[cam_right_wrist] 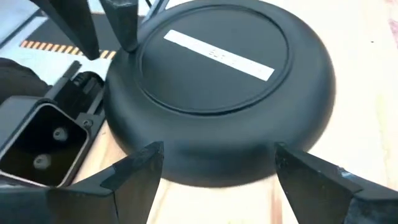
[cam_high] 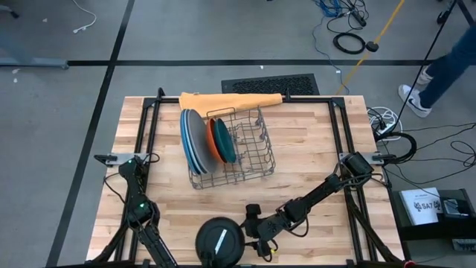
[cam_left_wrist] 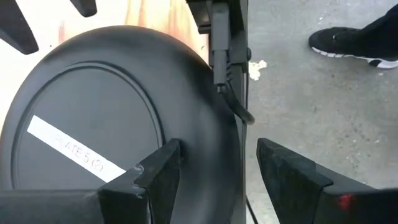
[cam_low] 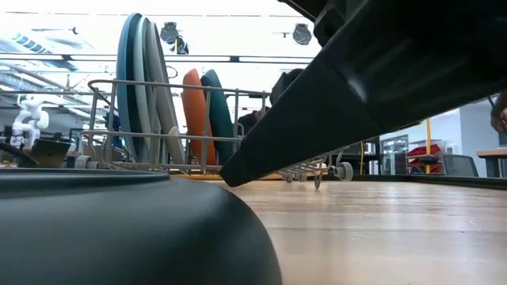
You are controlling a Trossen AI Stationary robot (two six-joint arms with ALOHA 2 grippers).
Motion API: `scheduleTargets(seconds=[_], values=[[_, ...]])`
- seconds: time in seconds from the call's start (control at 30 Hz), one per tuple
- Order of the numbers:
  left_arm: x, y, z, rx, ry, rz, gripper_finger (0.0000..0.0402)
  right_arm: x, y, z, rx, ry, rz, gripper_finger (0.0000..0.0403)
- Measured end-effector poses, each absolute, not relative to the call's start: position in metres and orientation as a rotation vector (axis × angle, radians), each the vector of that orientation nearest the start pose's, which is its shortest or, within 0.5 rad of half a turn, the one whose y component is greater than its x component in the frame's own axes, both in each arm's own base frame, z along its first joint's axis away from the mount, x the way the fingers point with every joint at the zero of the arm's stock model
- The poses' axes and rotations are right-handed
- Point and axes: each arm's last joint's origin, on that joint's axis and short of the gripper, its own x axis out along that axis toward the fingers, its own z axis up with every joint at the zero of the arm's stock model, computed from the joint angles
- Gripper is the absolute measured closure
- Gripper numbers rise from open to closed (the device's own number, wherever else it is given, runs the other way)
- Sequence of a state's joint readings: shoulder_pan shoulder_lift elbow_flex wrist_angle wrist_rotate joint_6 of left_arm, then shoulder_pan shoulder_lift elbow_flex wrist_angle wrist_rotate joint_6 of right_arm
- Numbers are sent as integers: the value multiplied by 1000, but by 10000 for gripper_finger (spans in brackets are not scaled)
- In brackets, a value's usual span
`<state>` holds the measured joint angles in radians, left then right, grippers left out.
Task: Sort dishes
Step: Put the black plate in the dish rack
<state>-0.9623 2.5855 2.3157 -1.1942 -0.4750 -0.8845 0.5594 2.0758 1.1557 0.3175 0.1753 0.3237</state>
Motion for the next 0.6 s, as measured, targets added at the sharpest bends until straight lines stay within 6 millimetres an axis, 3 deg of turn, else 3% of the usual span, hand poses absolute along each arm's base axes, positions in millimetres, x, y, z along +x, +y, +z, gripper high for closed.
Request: scheduleTargets(seconds=[0.23, 0.47, 0.6], values=[[295, -410, 149, 162, 1119, 114, 190, 362, 220, 121, 90, 631, 266, 105], [288, -409, 172, 150, 1052, 134, 190, 362, 220, 122, 82, 626, 262, 105], [286, -409, 172, 172, 1024, 162, 190, 362, 220, 122, 82, 627, 261, 105]])
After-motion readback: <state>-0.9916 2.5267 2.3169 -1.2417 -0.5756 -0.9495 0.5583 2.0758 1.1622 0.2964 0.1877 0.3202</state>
